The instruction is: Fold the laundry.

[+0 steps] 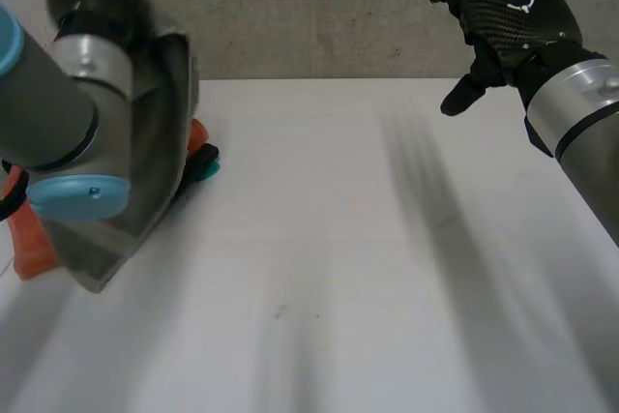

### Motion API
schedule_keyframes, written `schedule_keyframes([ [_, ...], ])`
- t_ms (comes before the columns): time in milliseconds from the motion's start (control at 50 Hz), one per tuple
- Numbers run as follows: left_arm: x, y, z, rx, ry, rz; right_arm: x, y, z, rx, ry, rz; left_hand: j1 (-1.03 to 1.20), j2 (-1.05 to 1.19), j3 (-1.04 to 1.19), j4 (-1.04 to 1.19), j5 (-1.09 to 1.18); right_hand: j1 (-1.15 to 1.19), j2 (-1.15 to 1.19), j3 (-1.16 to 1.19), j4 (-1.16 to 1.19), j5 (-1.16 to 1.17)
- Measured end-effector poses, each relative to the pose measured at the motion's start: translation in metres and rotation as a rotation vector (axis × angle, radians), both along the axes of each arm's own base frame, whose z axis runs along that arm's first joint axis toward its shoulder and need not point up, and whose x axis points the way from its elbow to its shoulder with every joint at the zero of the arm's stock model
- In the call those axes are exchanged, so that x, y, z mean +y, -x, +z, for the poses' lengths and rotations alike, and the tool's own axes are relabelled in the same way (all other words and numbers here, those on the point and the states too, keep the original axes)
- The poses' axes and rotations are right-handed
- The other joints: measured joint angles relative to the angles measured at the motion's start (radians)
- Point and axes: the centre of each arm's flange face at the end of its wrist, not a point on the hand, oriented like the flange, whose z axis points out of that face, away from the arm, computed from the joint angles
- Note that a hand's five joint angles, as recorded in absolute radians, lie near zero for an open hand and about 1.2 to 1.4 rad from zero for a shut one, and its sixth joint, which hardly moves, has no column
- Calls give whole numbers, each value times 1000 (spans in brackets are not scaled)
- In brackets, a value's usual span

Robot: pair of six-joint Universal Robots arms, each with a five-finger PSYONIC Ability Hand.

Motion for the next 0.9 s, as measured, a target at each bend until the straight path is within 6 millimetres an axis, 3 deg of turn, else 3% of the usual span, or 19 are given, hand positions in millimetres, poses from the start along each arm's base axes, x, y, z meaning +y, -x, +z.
schedule_keyframes([
  [20, 13, 12, 12, 19, 26, -42, -1, 1, 1, -2, 3, -4, 0, 0, 0, 0, 0, 0, 0, 0, 0, 0],
  [40, 13, 12, 12, 19, 26, -42, -1, 1, 1, -2, 3, -4, 0, 0, 0, 0, 0, 0, 0, 0, 0, 0],
  [100, 48, 40, 49, 58, 105, -145, -5, 5, 4, -6, 11, -21, 0, 0, 0, 0, 0, 0, 0, 0, 0, 0],
  [220, 69, 55, 93, 56, 224, -169, -10, 11, 7, -10, 7, -43, 0, 4, 1, 0, 0, 0, 0, 0, 0, 0],
  [320, 76, 59, 113, 16, 292, -138, -10, 13, 9, -9, -7, -48, 0, 5, 2, 0, 0, 0, 0, 0, 0, 0],
  [420, 79, 61, 118, -16, 316, -121, -8, 13, 11, -23, -32, -43, 0, 5, 2, 0, 0, 0, 0, 0, 0, 0],
  [560, 77, 66, 96, -66, 267, -132, -7, 18, 8, -93, -150, -39, 0, 5, 2, 0, 0, 0, 0, 0, 0, 0],
  [640, 73, 71, 61, -122, 184, -150, -11, 28, -5, -180, -314, -44, 0, 5, 2, 0, 0, 0, 0, 0, 0, 0],
  [740, 73, 79, 7, -201, 57, -178, -19, 33, -45, -269, -557, -8, 0, 5, 2, 1, 0, 0, 0, 0, 0, 0],
  [900, 88, 89, -33, -259, -36, -228, -34, 34, -105, -306, -791, 22, 0, 5, 2, 4, 0, 0, 0, 0, 0, 0],
])
